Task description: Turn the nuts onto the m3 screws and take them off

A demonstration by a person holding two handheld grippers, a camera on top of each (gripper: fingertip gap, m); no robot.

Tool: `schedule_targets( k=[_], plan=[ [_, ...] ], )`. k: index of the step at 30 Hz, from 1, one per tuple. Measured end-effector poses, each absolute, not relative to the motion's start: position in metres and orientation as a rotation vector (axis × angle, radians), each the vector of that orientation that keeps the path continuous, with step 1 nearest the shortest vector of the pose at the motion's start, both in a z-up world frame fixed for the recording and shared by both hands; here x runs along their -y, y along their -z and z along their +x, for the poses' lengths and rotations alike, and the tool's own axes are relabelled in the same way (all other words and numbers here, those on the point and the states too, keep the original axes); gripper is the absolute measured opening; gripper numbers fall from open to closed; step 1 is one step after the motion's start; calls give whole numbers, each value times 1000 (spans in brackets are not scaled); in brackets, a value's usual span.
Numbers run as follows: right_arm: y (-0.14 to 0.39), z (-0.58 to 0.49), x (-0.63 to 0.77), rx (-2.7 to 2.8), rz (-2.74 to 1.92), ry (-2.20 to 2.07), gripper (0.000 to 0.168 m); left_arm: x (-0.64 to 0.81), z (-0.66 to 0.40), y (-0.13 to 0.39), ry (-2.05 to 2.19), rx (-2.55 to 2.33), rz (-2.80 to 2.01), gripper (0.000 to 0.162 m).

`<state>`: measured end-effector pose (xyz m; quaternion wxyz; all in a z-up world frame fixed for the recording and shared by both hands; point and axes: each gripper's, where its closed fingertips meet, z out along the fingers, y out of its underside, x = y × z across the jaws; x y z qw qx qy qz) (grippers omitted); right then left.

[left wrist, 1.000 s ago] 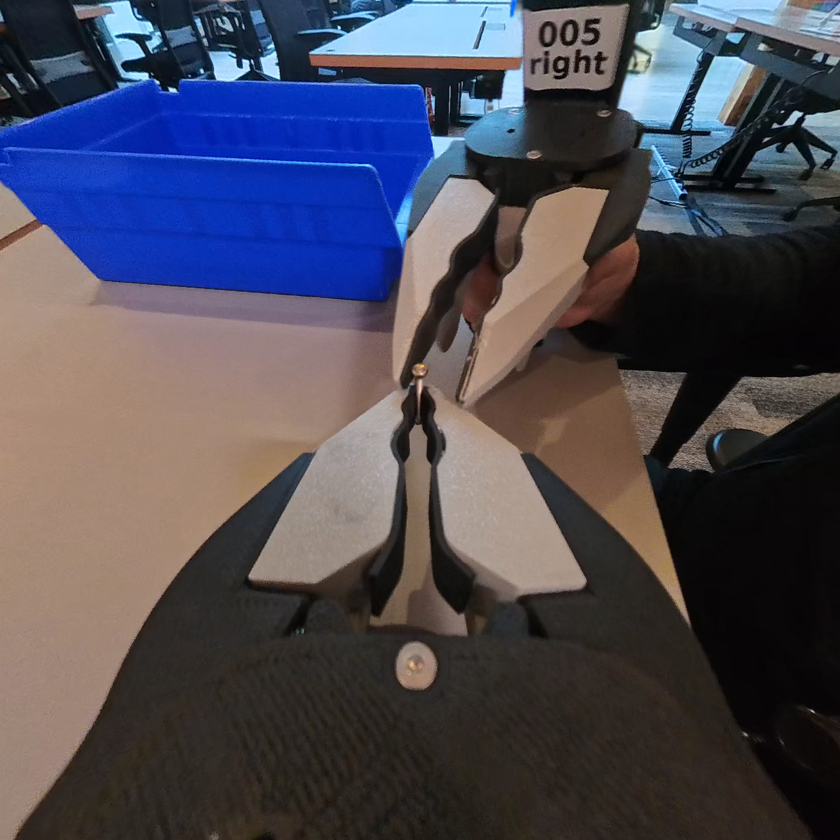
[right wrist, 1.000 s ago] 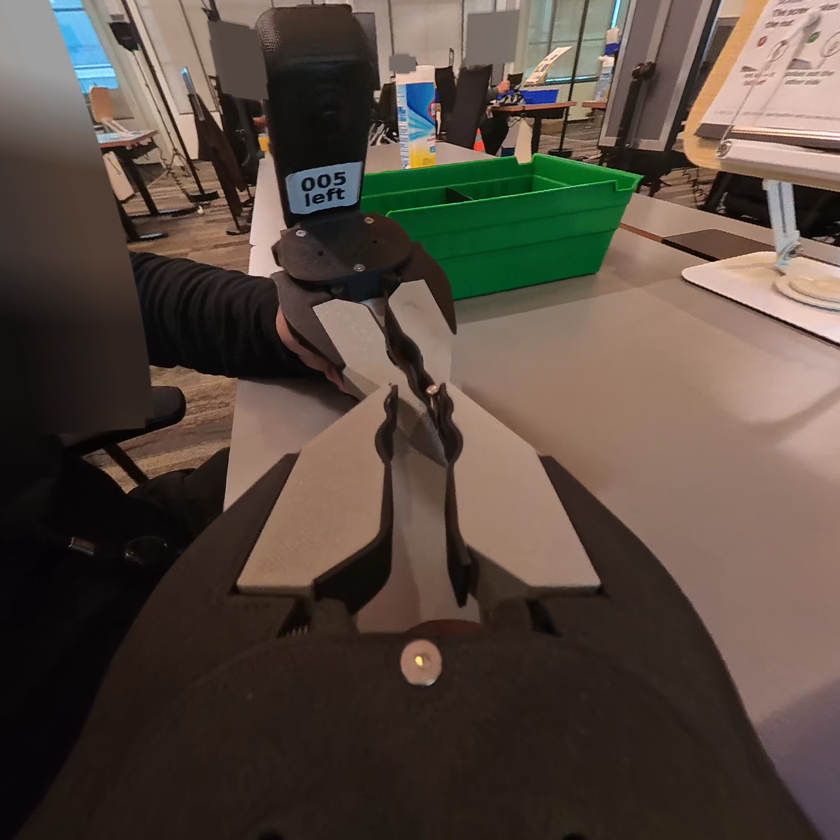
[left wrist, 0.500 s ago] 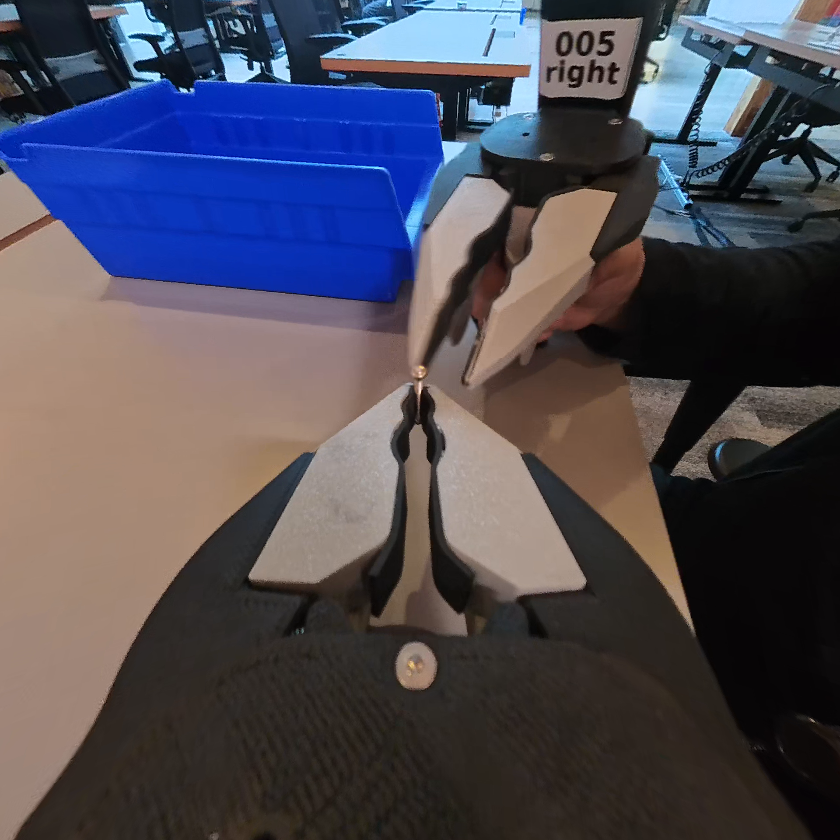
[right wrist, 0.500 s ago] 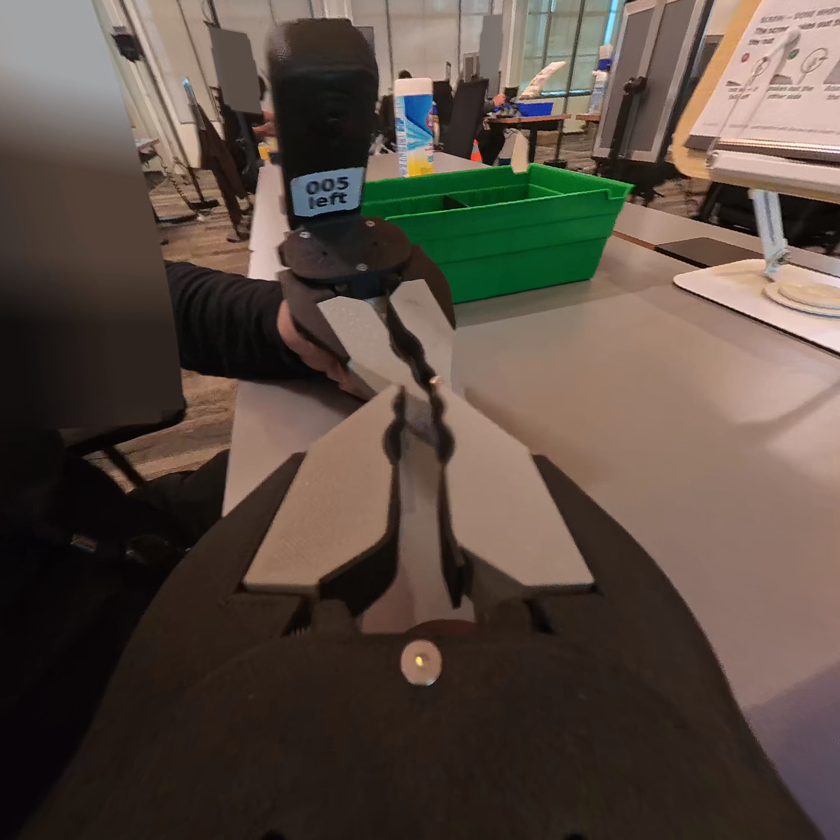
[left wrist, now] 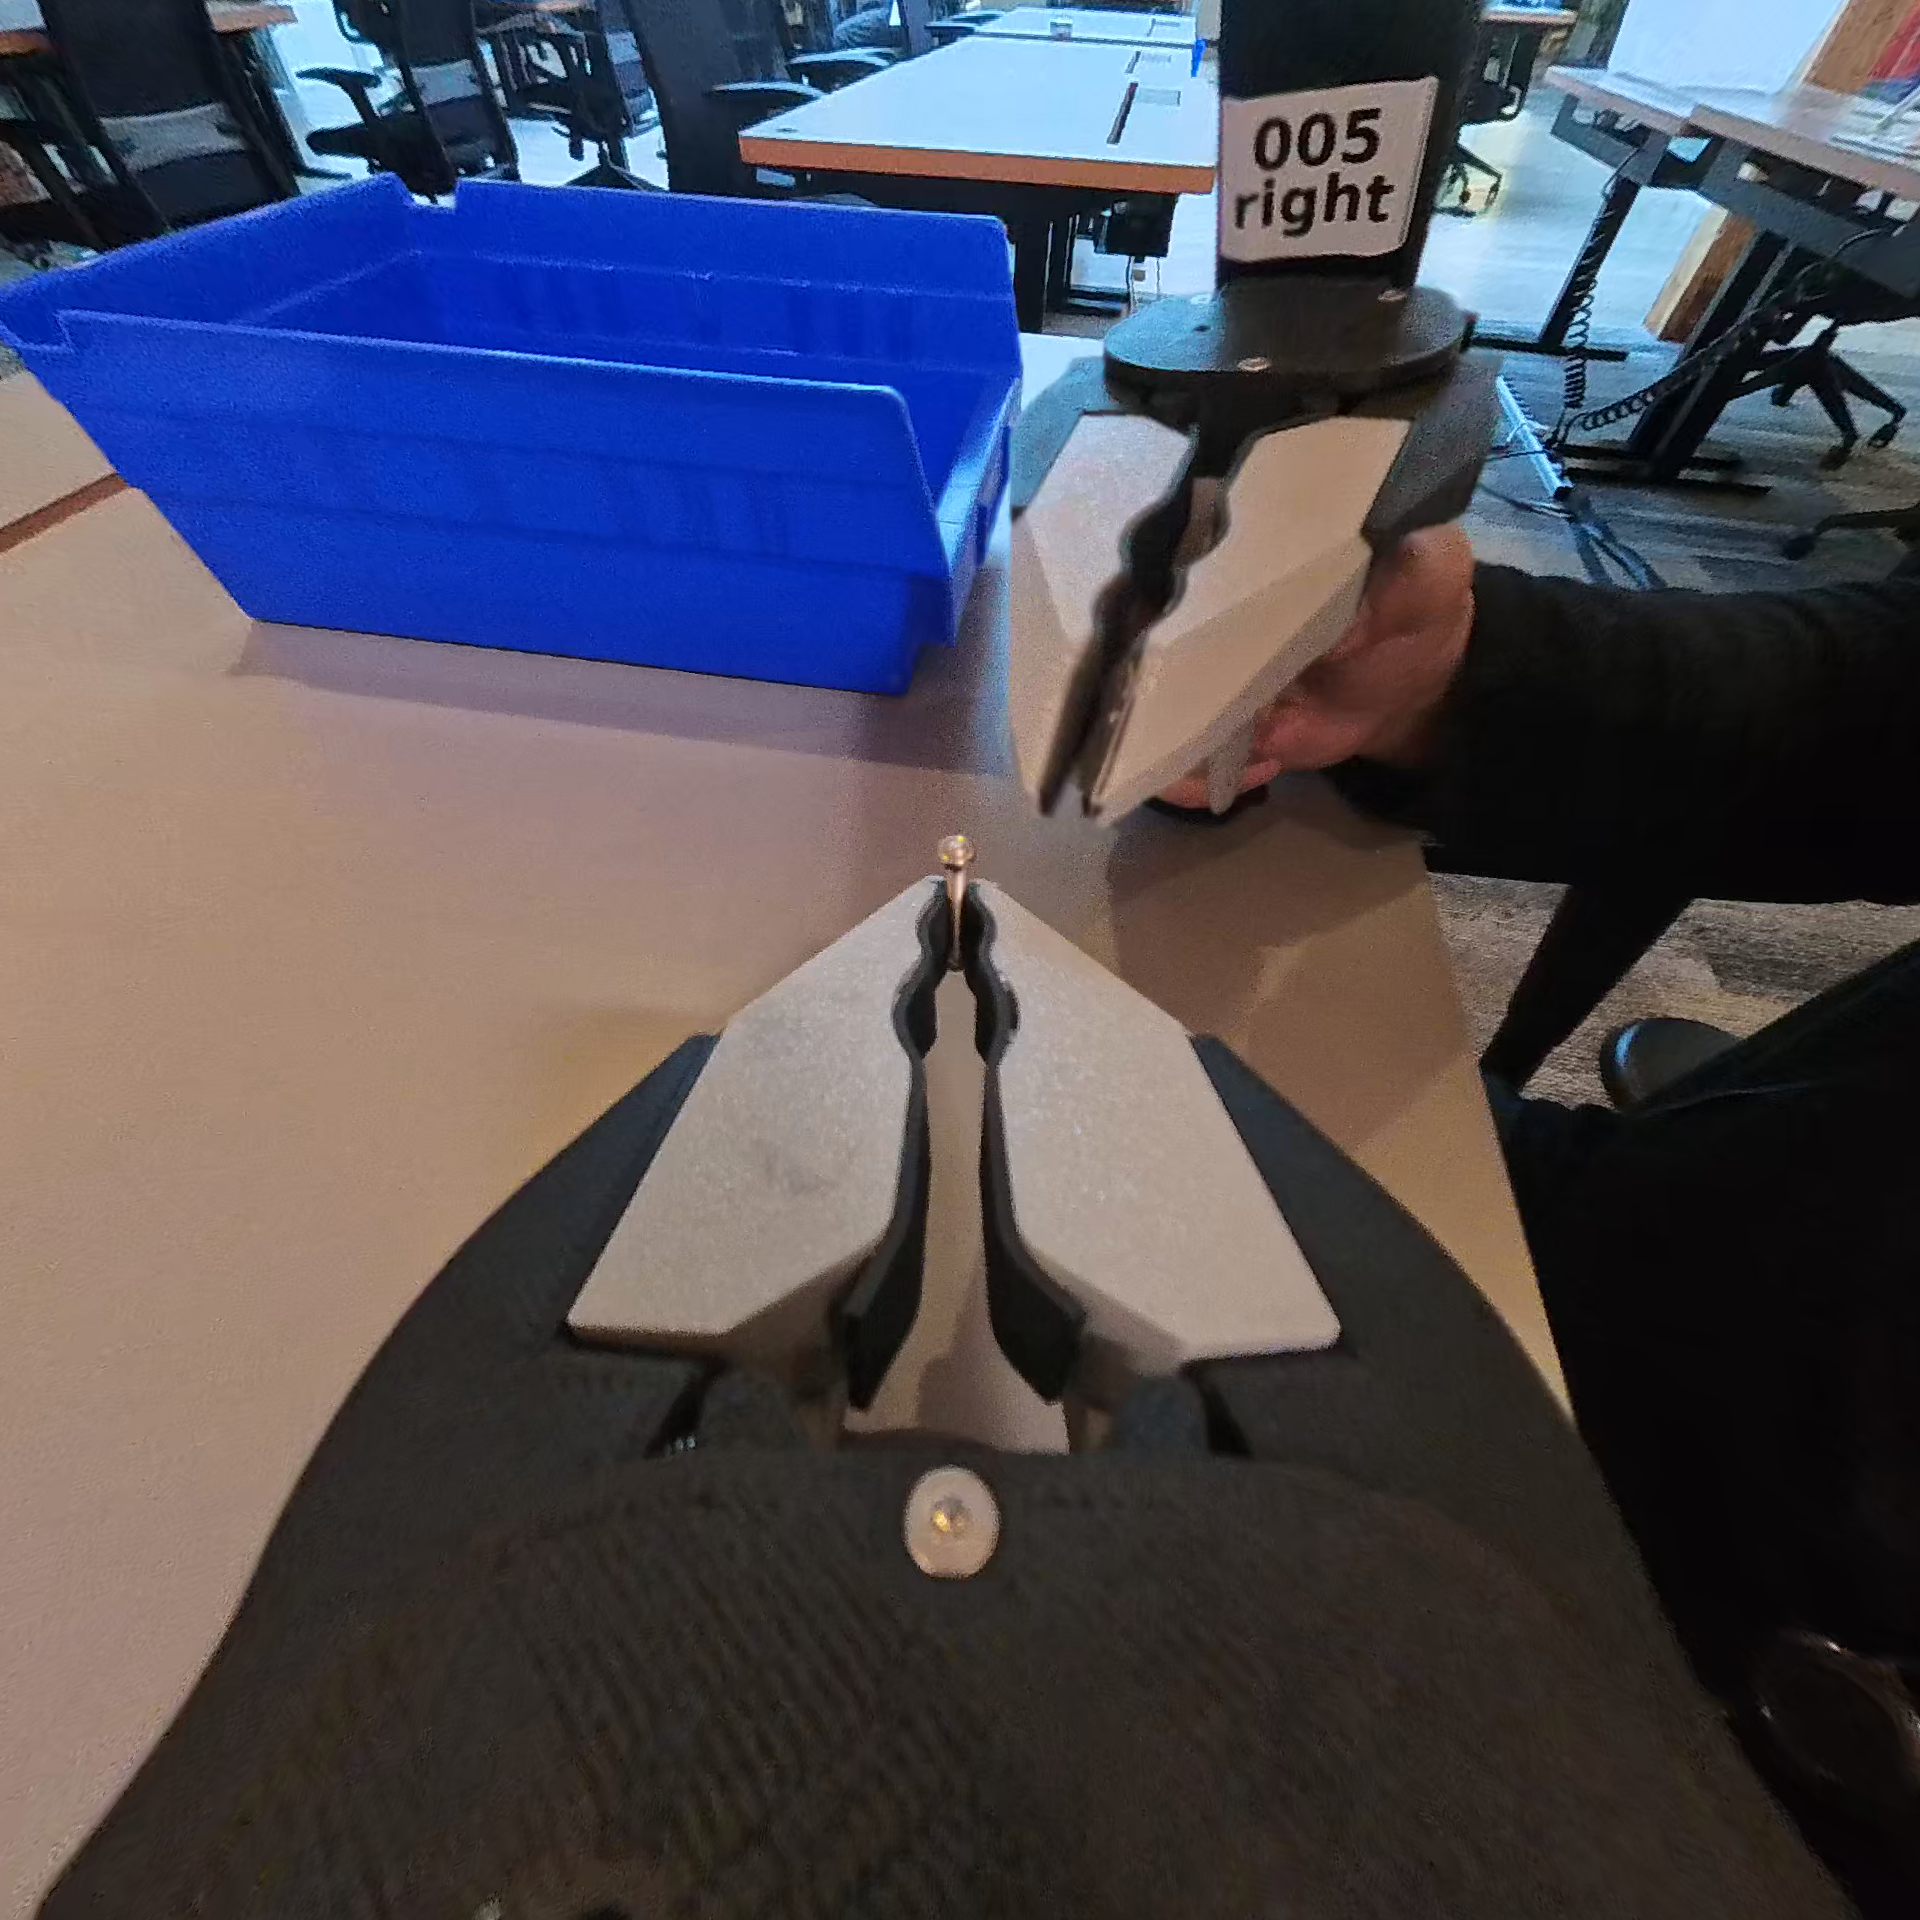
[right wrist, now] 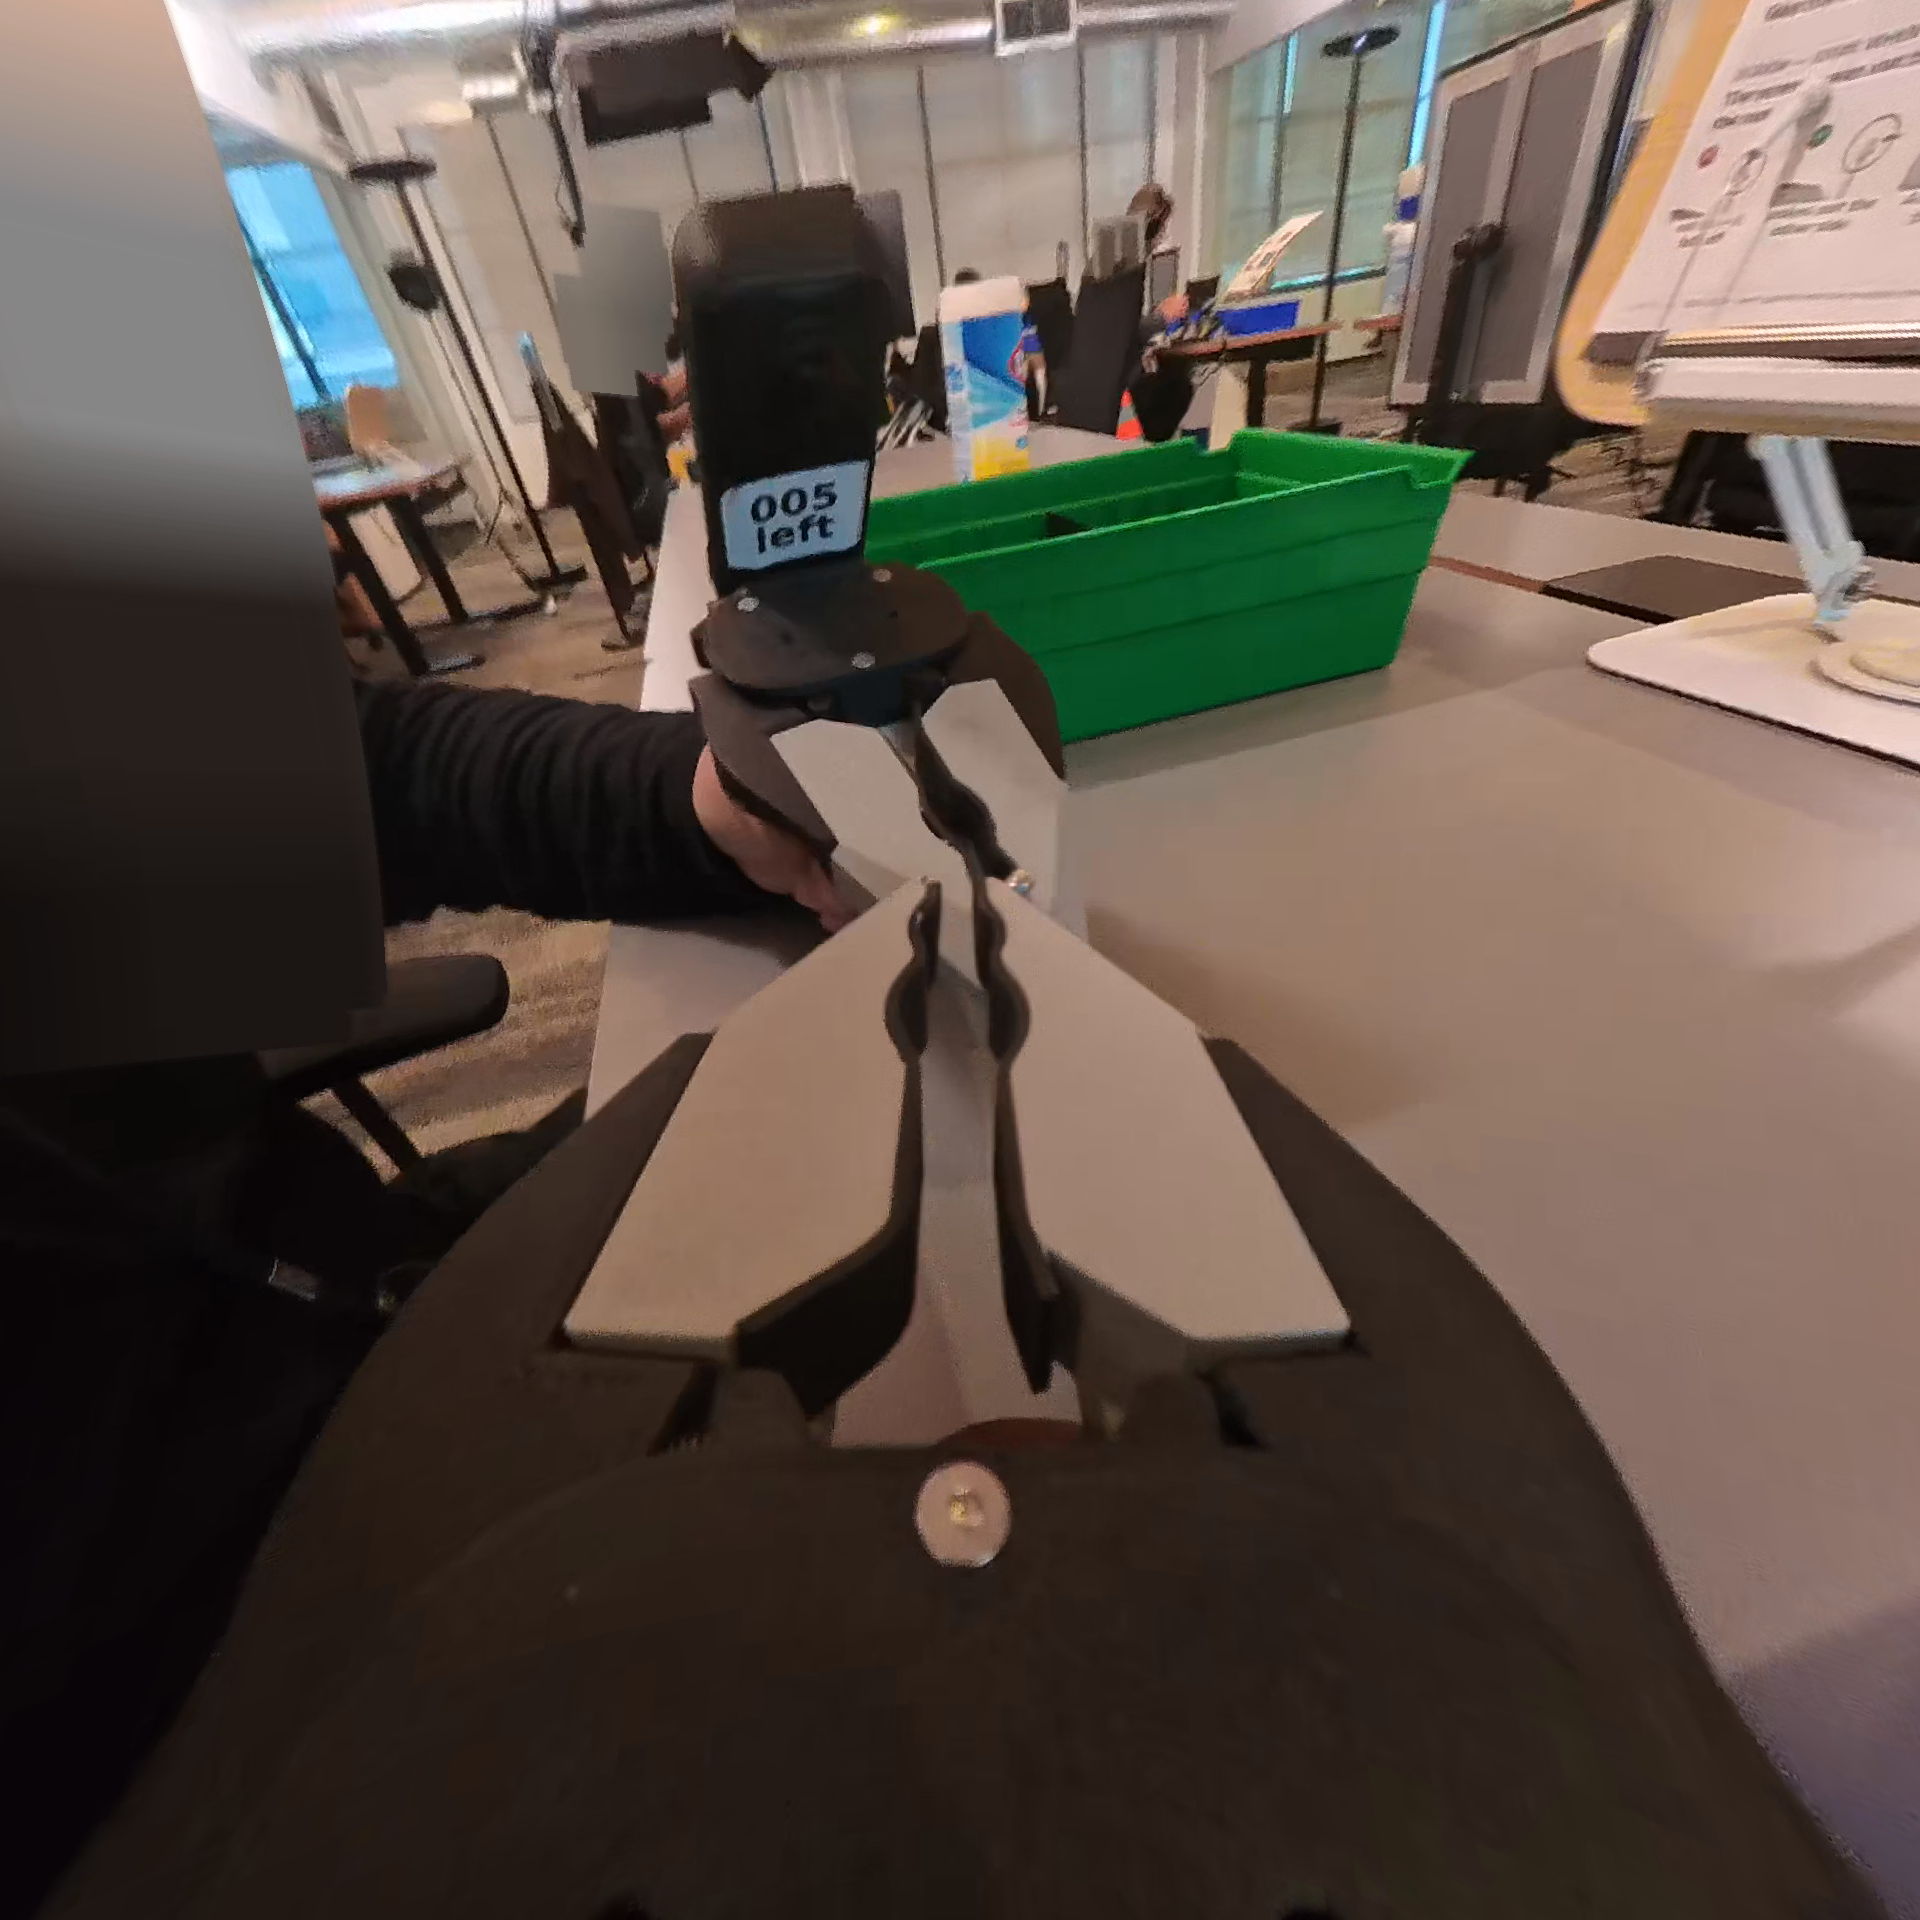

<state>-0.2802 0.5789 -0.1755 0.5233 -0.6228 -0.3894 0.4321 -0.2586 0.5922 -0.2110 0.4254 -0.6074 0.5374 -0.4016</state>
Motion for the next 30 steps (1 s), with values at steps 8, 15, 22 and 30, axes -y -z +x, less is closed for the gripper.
schedule_targets(
  k=[8,15,22,30],
  plan=[
    [185,-293,-587,972,-1541,-952,18,-590,-258,211,999,-1355,-1513,0],
    [175,-277,-592,874,-1514,-985,15,-595,-260,211,1021,-1327,-1540,0],
    [186,-291,-590,953,-1555,-956,15,-593,-259,211,1016,-1338,-1532,0],
    [180,-281,-598,863,-1557,-981,18,-593,-260,212,1031,-1338,-1541,0]
  ],
)
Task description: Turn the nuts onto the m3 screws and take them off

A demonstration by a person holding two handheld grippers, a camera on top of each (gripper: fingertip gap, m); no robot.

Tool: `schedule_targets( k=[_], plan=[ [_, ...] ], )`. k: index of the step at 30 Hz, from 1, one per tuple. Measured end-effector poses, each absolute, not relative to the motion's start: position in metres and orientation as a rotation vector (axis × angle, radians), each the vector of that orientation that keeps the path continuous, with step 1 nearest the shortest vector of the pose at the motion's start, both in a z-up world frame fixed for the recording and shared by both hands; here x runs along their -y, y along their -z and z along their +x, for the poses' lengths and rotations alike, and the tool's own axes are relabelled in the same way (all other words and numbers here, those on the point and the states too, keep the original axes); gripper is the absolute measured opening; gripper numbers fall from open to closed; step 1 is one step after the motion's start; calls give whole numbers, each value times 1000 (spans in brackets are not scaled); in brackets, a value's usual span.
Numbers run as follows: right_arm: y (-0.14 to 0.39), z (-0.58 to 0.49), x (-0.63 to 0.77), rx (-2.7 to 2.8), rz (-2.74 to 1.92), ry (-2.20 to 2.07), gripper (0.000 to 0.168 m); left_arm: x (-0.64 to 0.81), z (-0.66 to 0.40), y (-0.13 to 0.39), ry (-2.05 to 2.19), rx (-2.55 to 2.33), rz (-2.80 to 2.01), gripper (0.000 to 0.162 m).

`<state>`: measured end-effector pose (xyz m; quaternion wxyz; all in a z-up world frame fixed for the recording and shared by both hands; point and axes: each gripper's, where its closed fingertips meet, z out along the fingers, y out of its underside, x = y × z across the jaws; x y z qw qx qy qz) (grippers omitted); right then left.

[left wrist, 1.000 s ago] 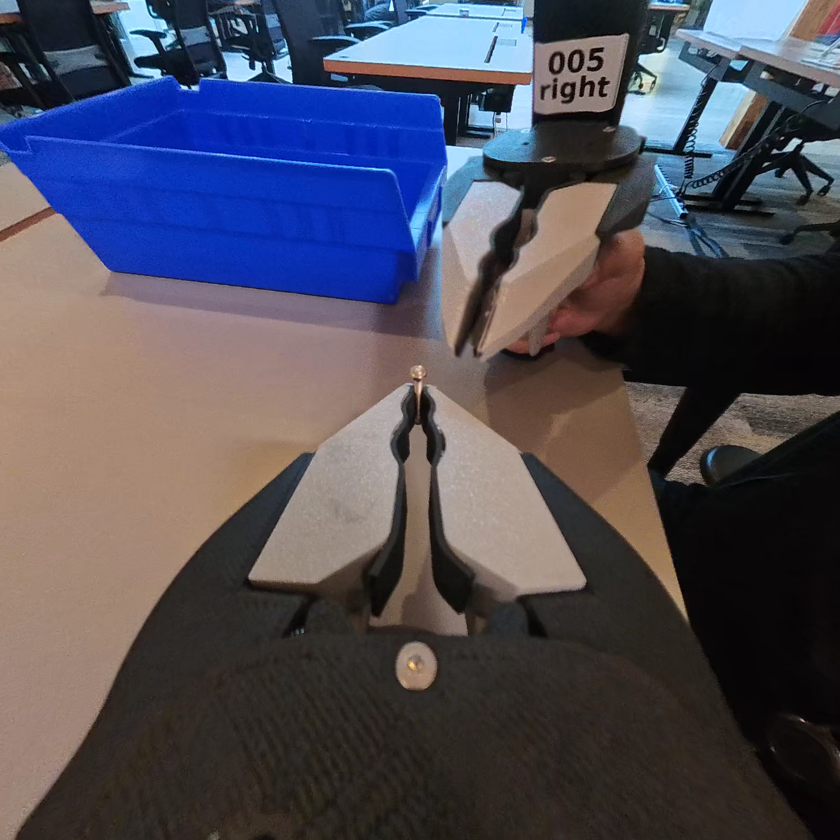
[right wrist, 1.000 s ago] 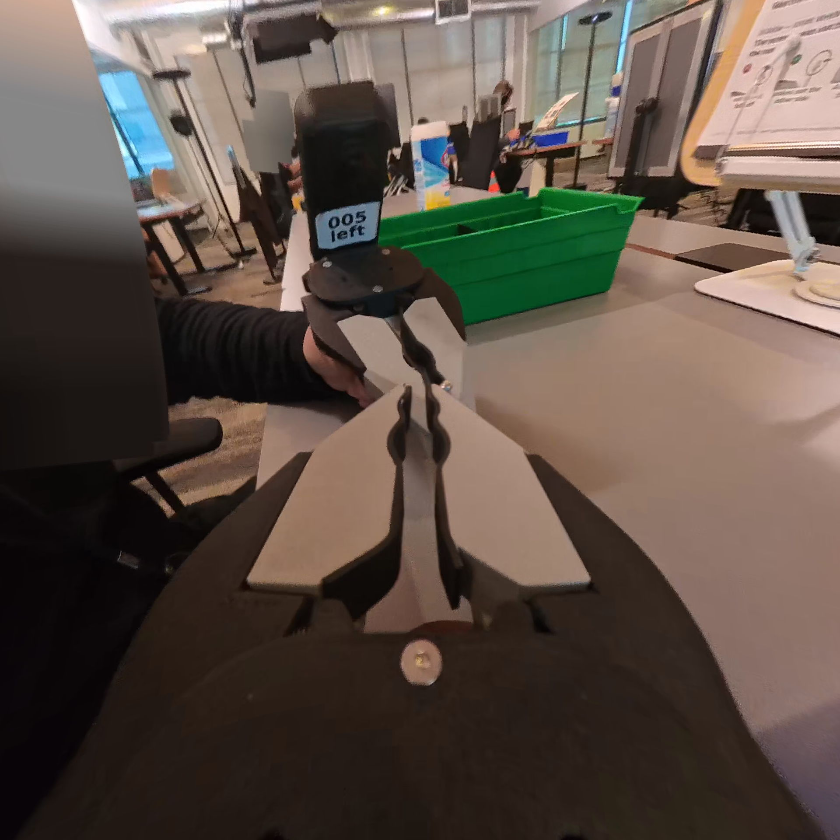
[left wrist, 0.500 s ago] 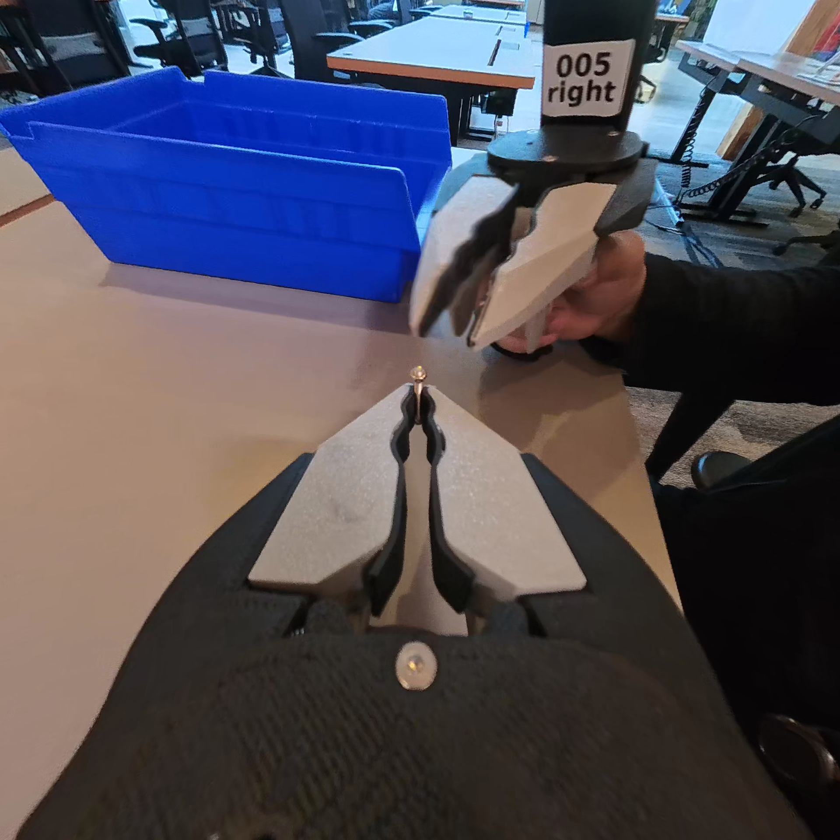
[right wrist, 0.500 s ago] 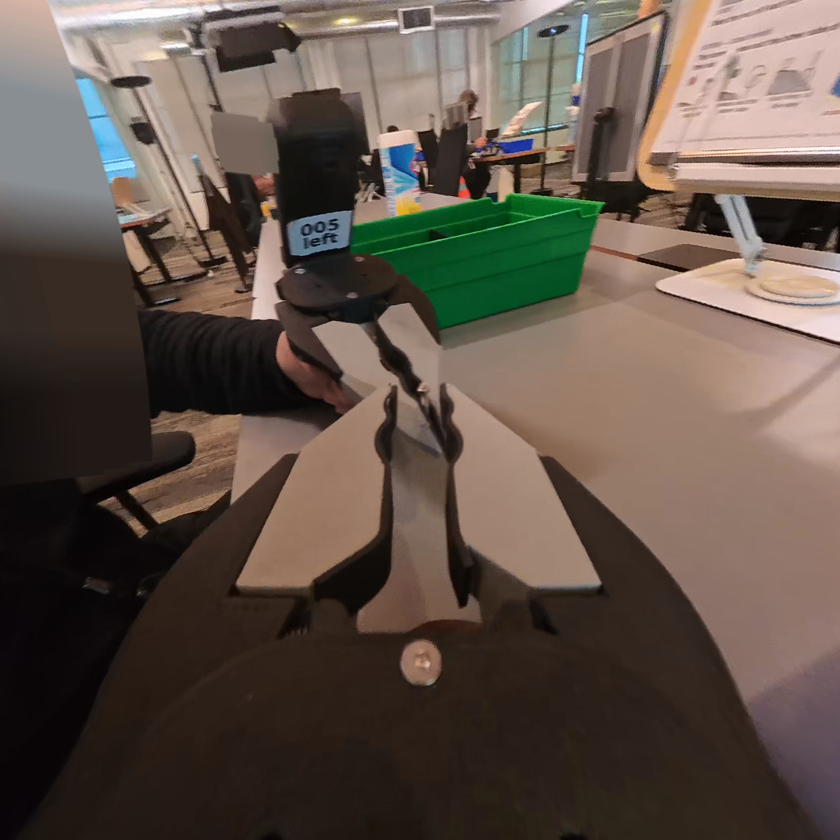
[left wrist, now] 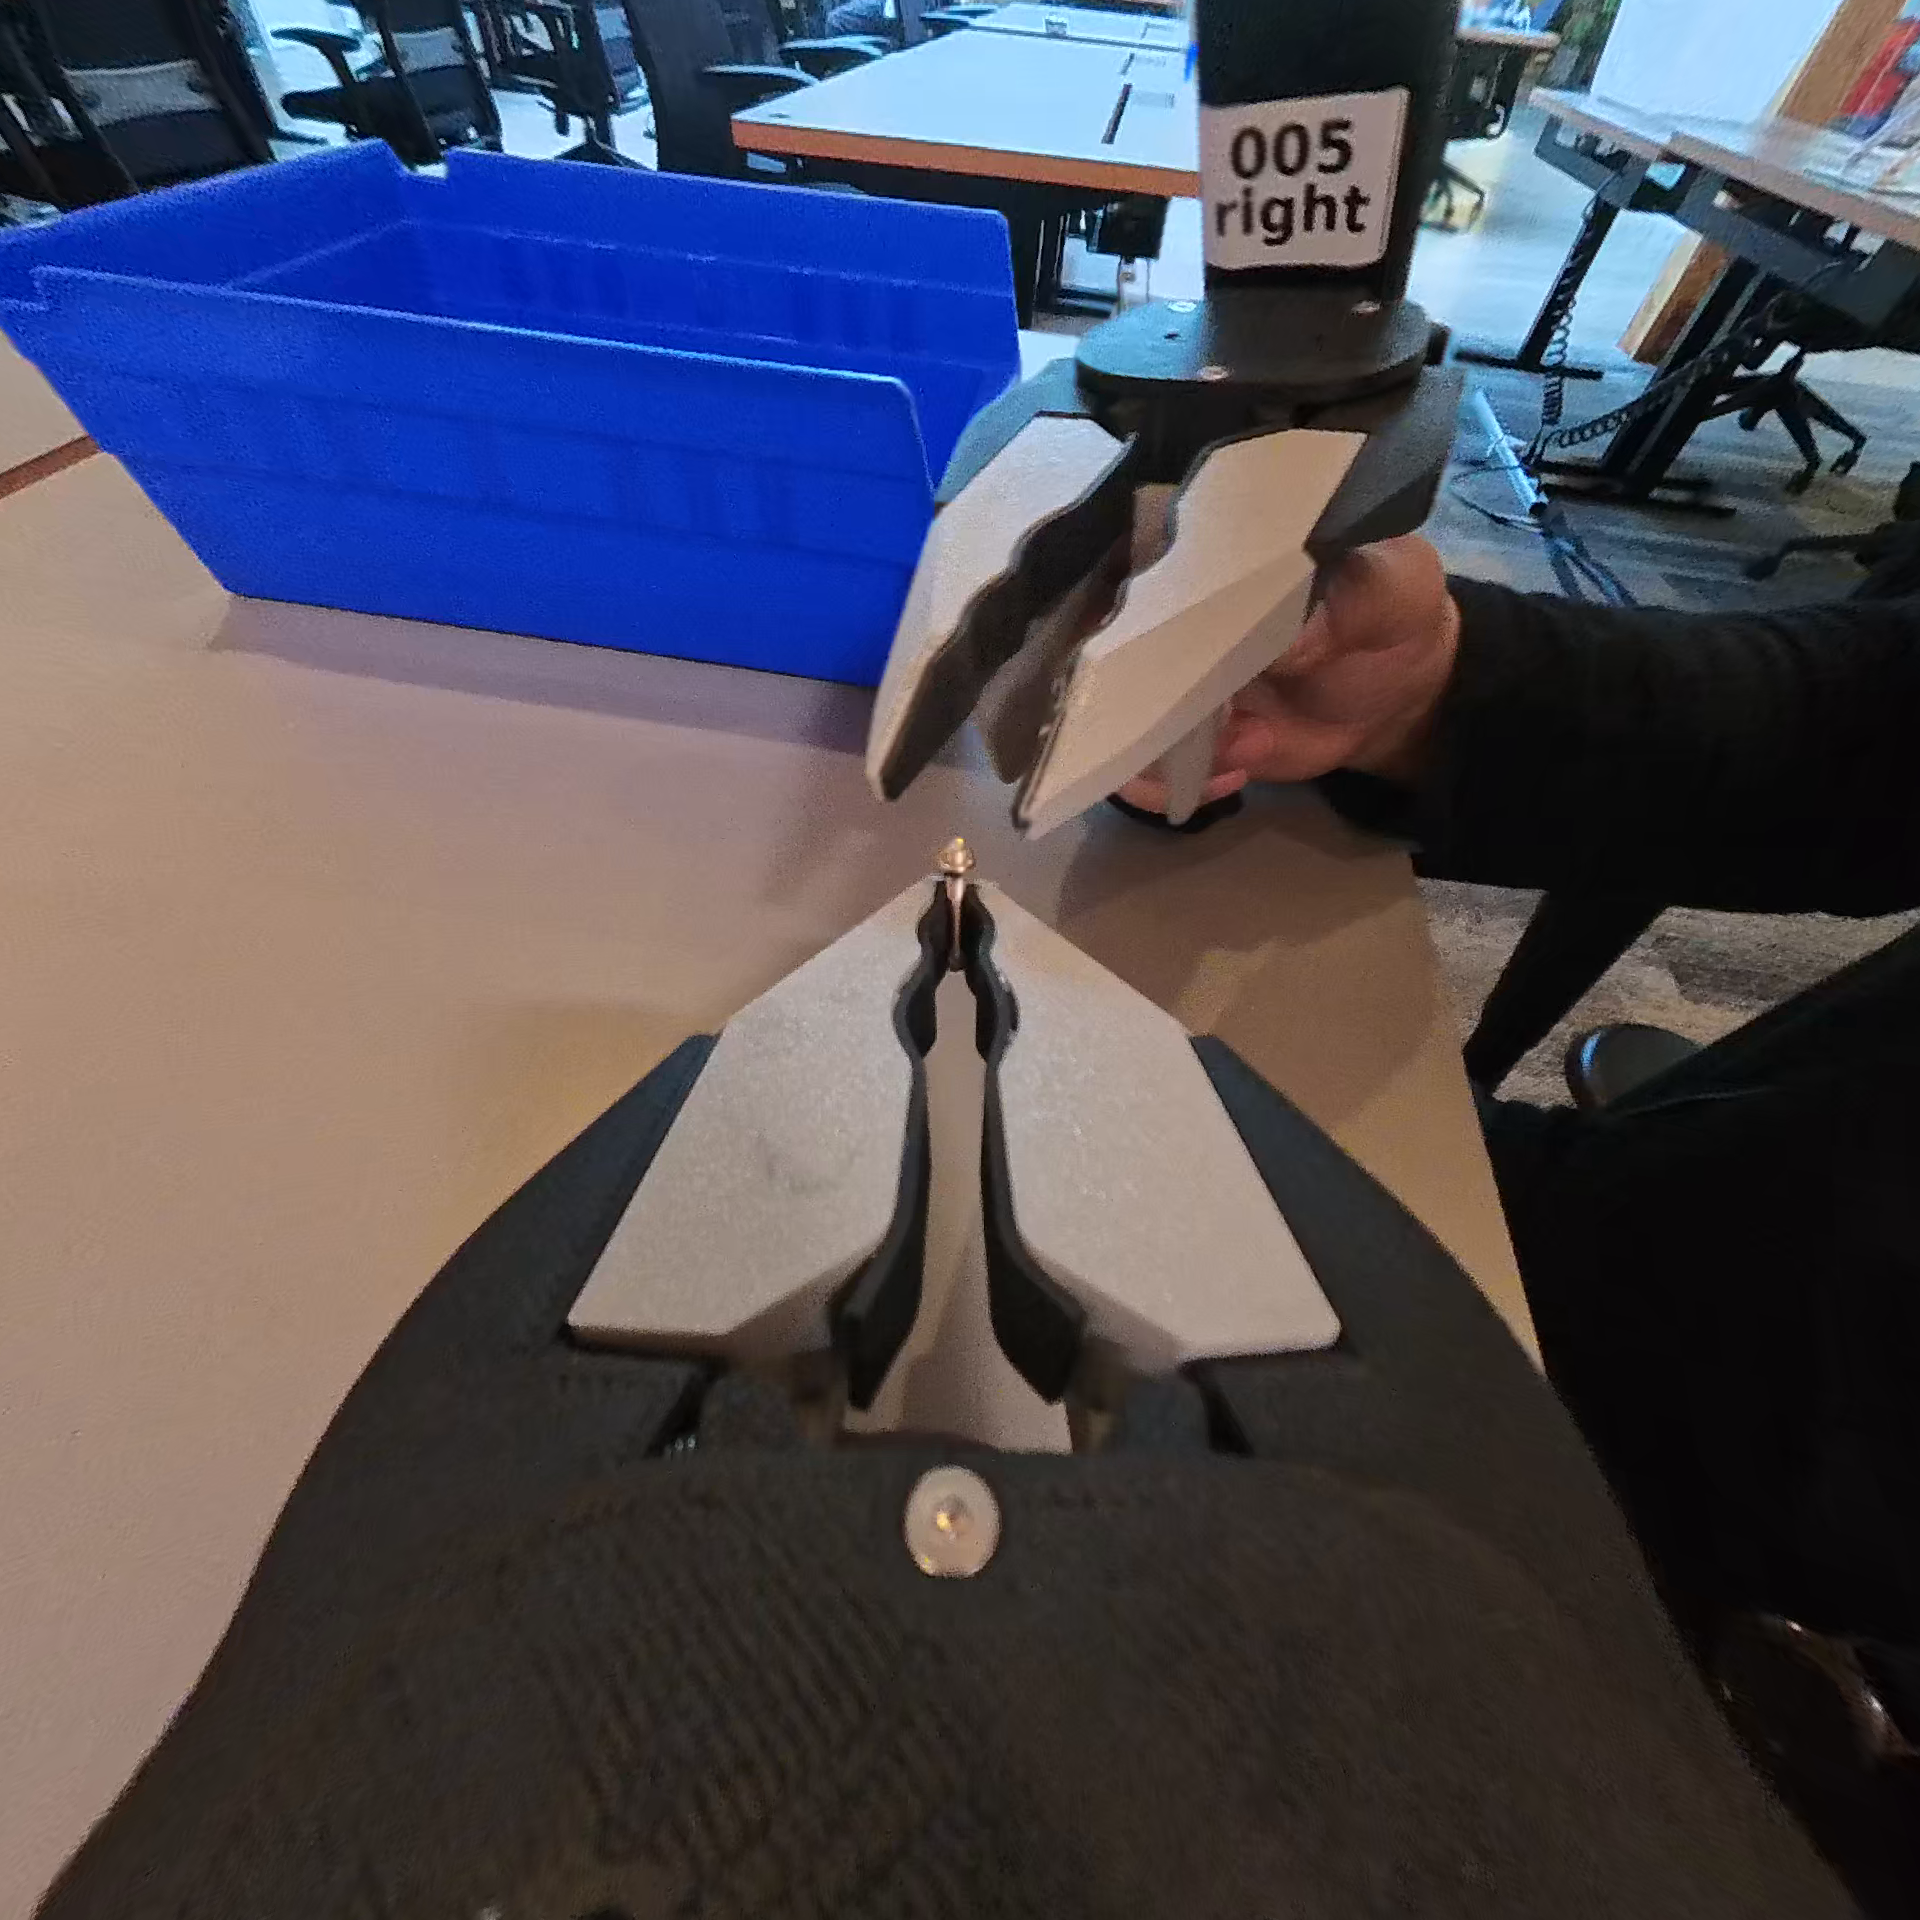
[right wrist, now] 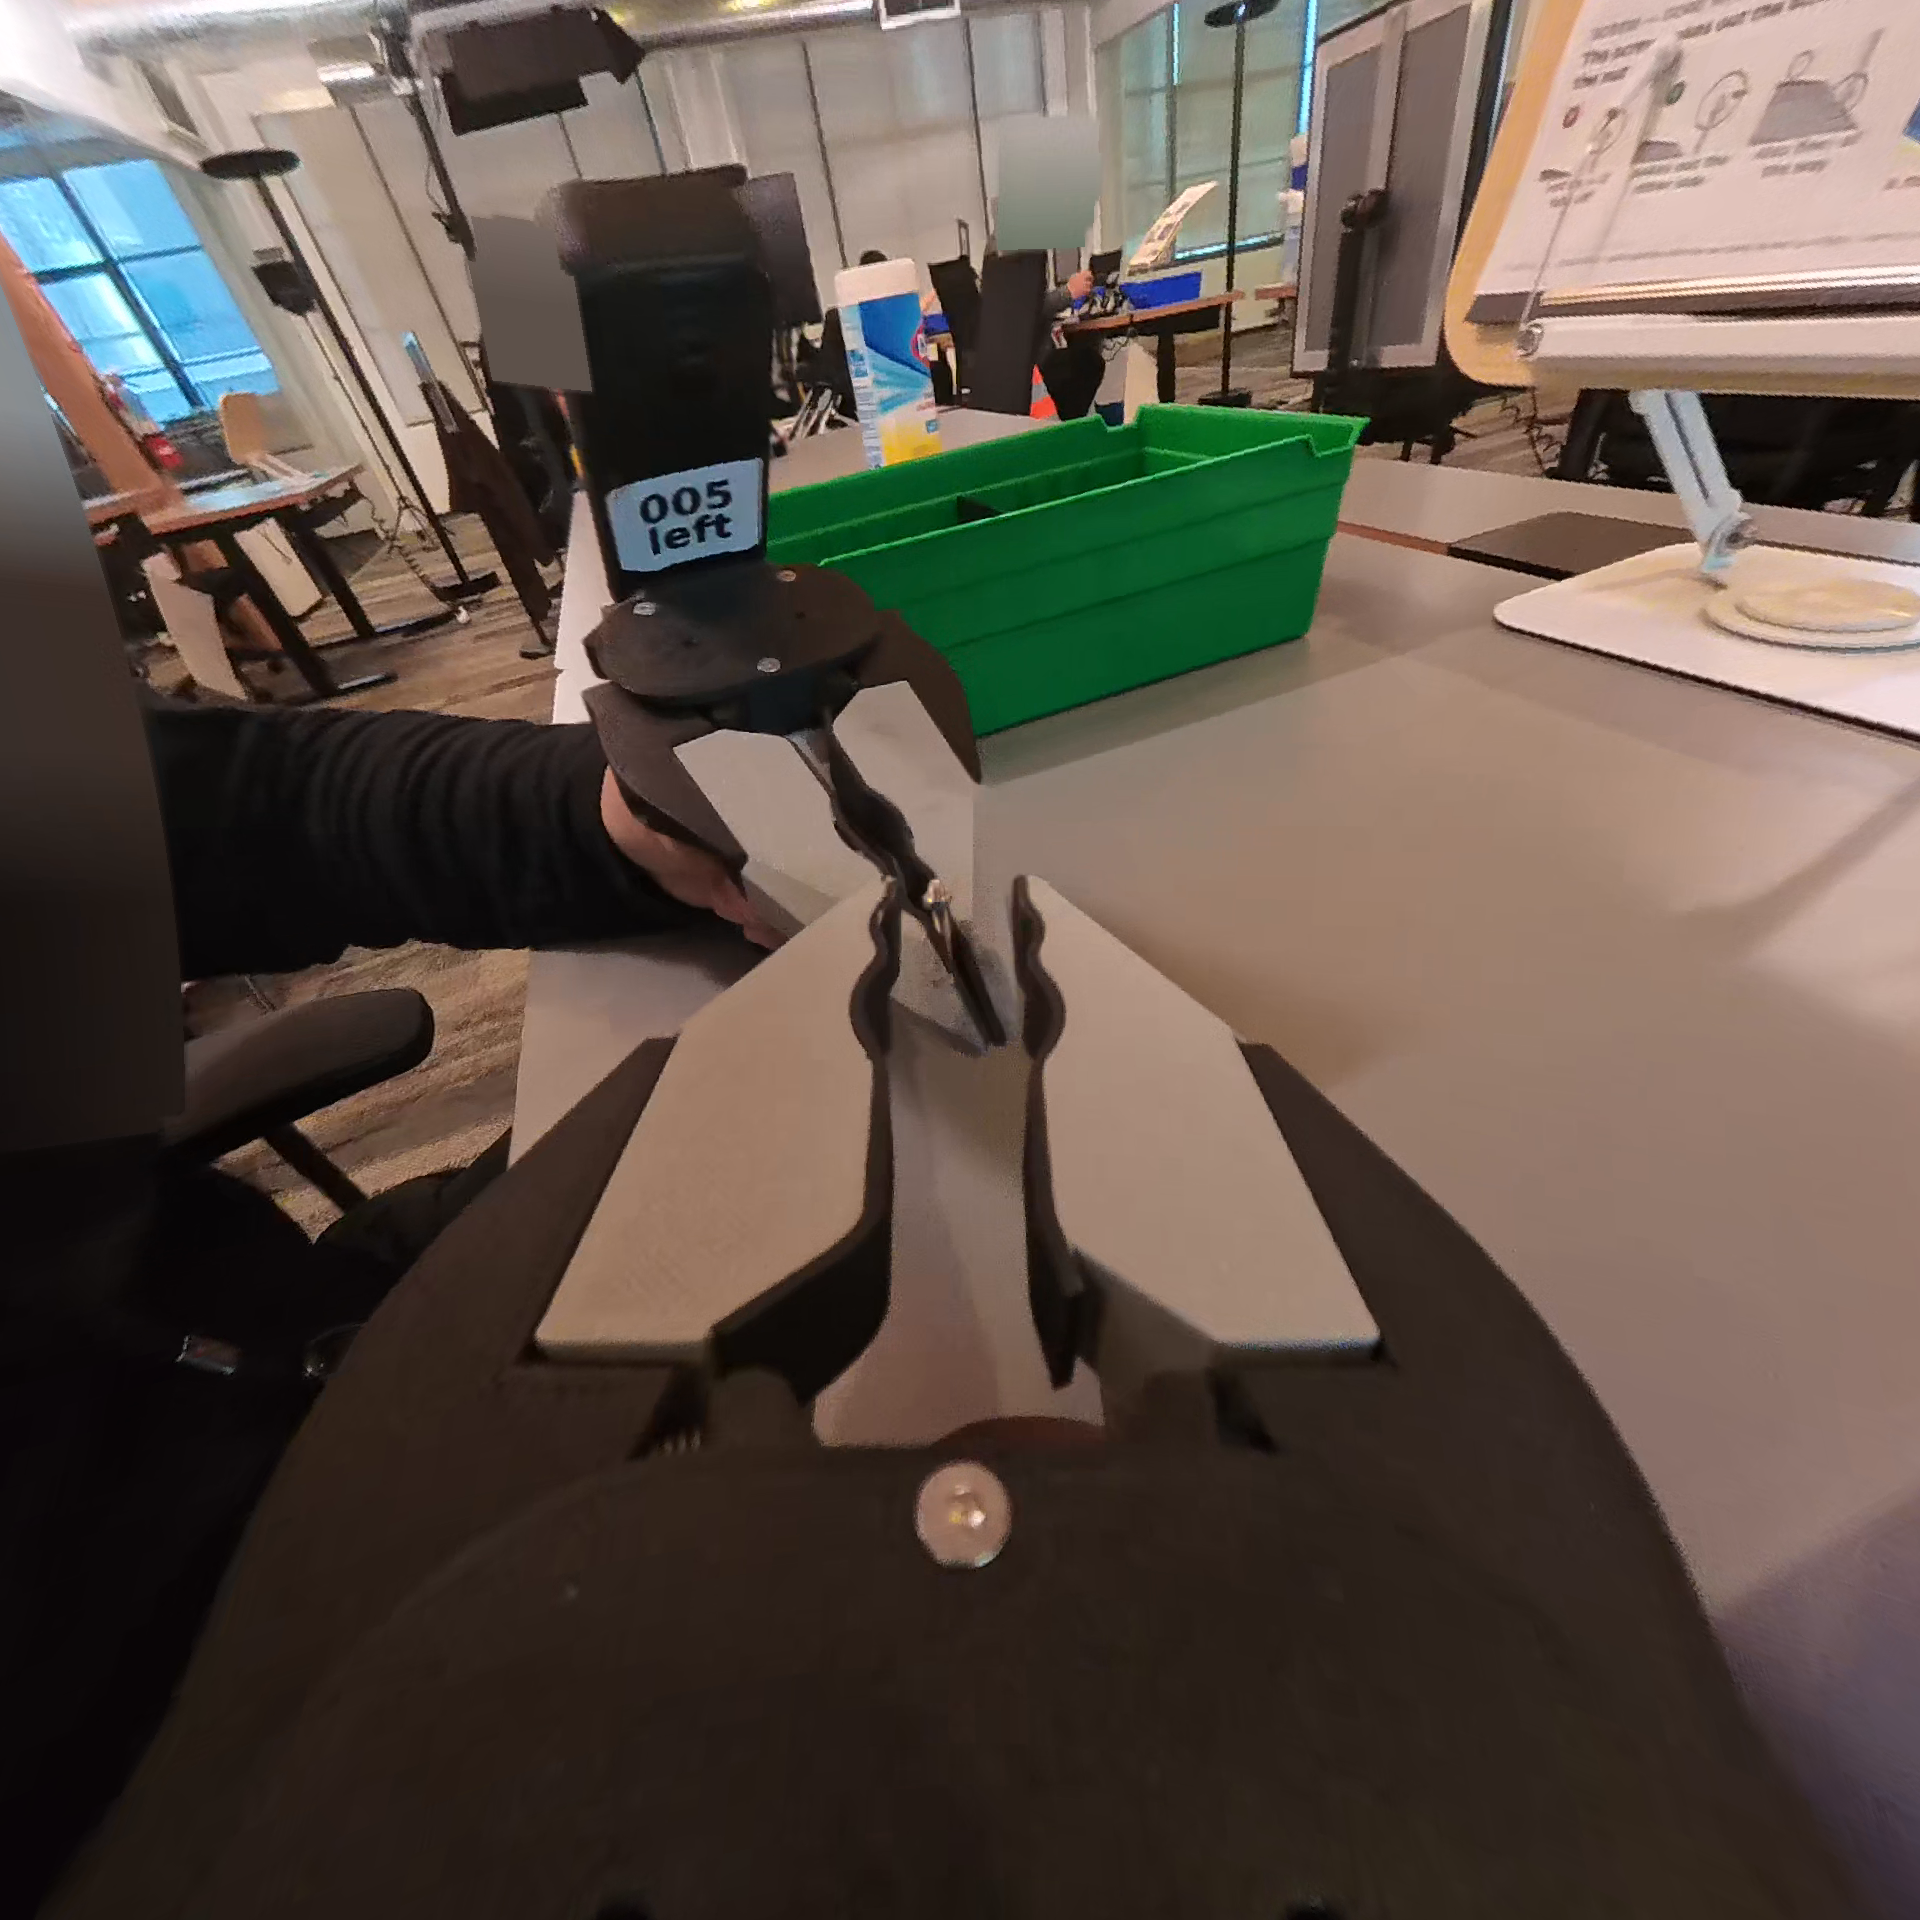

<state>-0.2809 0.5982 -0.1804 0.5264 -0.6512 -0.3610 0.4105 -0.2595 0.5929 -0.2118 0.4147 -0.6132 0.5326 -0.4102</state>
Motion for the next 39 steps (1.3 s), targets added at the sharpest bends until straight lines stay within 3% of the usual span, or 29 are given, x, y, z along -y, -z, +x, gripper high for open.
schedule_targets(
  k=[9,12,14,19,24,35,39],
  plan=[
    [188,-286,-600,903,-1588,-885,2,-593,-258,214,1009,-1337,-1557,2],
    [183,-278,-603,844,-1581,-903,2,-598,-259,214,999,-1307,-1569,26],
    [176,-271,-603,797,-1566,-918,2,-600,-259,213,1010,-1292,-1580,31],
    [139,-235,-605,666,-1518,-816,2,-602,-260,213,1012,-1278,-1590,31],
    [95,-132,-629,462,-1572,-375,2,-598,-258,217,982,-1317,-1593,29],
    [226,-38,-675,452,-2236,-122,4,-601,-259,218,988,-1299,-1615,27],
    [219,-29,-685,445,-2202,-83,13,-602,-260,218,1002,-1292,-1622,27]
  ],
)
